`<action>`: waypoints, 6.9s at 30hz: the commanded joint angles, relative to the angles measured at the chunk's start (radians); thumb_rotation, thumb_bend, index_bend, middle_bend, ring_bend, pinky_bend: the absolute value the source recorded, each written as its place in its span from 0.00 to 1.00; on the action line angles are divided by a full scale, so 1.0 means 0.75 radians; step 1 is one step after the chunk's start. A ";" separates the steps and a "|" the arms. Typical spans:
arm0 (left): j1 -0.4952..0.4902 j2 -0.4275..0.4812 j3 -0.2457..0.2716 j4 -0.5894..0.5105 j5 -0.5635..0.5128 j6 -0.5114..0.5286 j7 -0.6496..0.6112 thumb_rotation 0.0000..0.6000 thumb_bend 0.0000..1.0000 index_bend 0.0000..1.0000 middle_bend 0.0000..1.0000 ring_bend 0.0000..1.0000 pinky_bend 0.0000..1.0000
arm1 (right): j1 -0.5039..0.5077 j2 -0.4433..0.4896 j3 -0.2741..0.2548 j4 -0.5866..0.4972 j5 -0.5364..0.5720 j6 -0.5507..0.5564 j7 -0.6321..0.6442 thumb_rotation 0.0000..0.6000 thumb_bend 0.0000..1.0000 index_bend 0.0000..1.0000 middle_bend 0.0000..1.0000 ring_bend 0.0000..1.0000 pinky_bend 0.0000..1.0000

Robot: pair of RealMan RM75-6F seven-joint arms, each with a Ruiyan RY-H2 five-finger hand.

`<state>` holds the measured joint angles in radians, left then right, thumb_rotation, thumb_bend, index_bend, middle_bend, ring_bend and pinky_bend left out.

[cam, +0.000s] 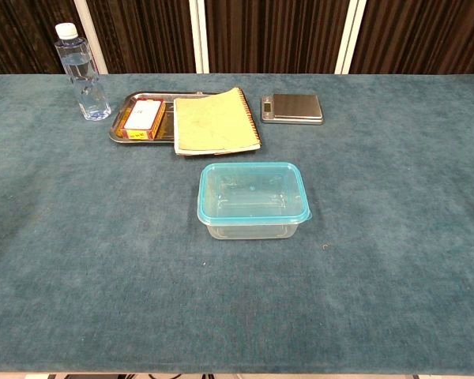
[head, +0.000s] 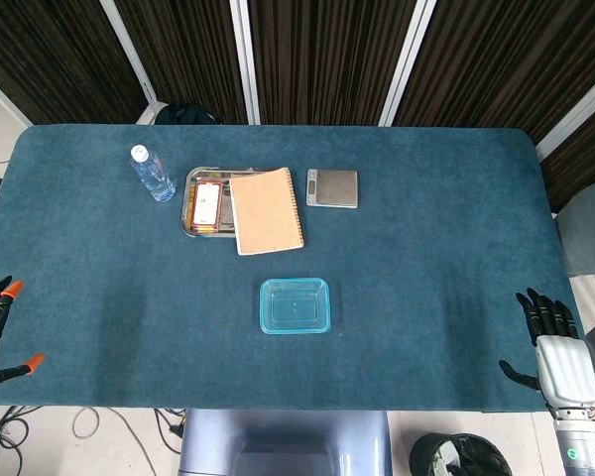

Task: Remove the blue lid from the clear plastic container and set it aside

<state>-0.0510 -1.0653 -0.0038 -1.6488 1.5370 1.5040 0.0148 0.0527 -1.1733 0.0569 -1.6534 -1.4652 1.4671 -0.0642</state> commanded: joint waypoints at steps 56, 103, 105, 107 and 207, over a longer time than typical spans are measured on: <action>-0.782 -0.821 -0.309 -0.359 -0.995 -0.467 0.945 1.00 0.00 0.00 0.00 0.00 0.00 | 0.007 0.007 0.025 -0.035 0.098 -0.057 0.036 1.00 0.25 0.00 0.00 0.00 0.00; -1.127 -1.180 -0.351 0.296 -0.871 -0.626 0.796 1.00 0.17 0.16 0.26 0.25 0.39 | 0.022 0.005 0.021 -0.044 0.100 -0.084 0.023 1.00 0.25 0.00 0.00 0.00 0.00; -1.137 -1.140 -0.333 0.303 -0.818 -0.663 0.782 1.00 0.17 0.16 0.26 0.24 0.39 | 0.028 0.002 0.023 -0.046 0.084 -0.078 0.017 1.00 0.25 0.00 0.00 0.00 0.00; -1.150 -1.088 -0.309 0.308 -0.740 -0.715 0.746 1.00 0.17 0.16 0.26 0.23 0.39 | 0.039 -0.001 0.025 -0.051 0.057 -0.073 0.003 1.00 0.25 0.00 0.00 0.00 0.00; -1.211 -1.043 -0.217 0.329 -0.569 -0.977 0.331 1.00 0.17 0.14 0.24 0.22 0.40 | 0.289 -0.869 0.106 -0.193 0.380 -0.145 -0.617 1.00 0.25 0.00 0.00 0.00 0.00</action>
<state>-0.9590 -1.8478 -0.1664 -1.4020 1.1103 0.7713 0.2627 0.2697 -1.8251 0.1366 -1.7985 -1.1805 1.3584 -0.5267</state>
